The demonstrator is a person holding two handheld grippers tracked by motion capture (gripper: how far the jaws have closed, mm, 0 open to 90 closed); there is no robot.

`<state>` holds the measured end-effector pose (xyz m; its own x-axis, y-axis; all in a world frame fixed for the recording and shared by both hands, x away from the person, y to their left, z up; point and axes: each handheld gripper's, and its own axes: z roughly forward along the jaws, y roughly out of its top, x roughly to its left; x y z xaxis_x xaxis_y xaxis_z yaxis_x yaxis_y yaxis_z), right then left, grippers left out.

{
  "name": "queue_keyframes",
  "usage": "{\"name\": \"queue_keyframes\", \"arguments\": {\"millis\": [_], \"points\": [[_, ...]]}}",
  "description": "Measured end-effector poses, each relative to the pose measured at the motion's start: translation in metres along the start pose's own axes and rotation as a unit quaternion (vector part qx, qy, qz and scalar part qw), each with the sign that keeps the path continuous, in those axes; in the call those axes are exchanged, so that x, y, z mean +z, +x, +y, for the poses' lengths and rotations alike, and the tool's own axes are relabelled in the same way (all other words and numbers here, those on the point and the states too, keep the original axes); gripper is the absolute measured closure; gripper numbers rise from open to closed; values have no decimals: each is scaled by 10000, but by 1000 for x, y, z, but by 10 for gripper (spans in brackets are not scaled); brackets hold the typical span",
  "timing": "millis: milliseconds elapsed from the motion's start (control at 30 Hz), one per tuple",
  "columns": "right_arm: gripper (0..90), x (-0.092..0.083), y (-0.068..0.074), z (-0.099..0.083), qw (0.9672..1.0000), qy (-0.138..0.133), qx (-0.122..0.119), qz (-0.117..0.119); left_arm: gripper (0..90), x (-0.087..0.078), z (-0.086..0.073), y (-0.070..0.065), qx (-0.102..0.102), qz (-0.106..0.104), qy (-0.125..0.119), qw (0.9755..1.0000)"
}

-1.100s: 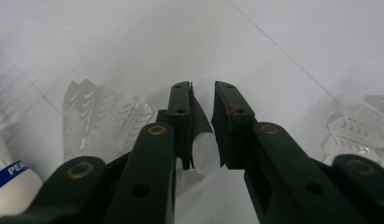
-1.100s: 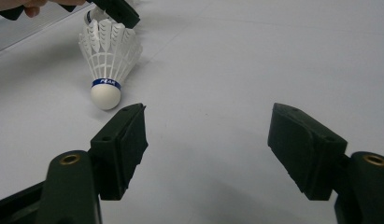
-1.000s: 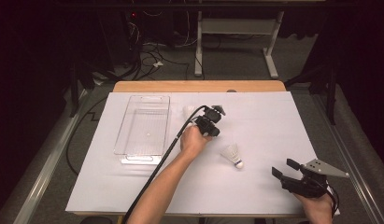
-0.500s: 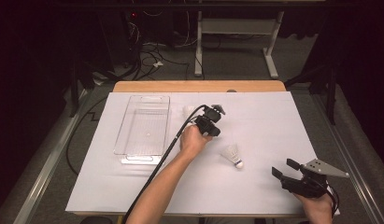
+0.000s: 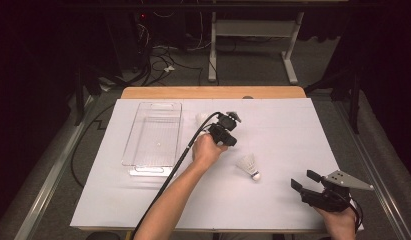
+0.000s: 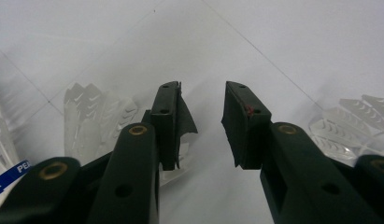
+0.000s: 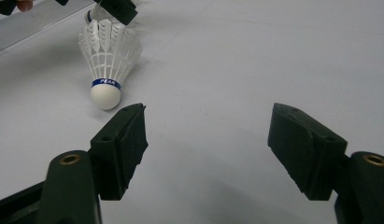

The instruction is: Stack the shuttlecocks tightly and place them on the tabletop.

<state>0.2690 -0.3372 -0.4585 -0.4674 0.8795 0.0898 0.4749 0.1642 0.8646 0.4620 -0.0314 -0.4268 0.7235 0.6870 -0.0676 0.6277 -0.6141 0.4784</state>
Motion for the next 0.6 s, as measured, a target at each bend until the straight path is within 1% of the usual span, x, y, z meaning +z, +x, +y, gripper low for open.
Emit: {"name": "queue_keyframes", "arguments": {"millis": [600], "points": [[283, 0, 0, 0, 10000, 0, 0, -2, 648, -1, 0, -3, 11, -80, -57, 10000]]}}
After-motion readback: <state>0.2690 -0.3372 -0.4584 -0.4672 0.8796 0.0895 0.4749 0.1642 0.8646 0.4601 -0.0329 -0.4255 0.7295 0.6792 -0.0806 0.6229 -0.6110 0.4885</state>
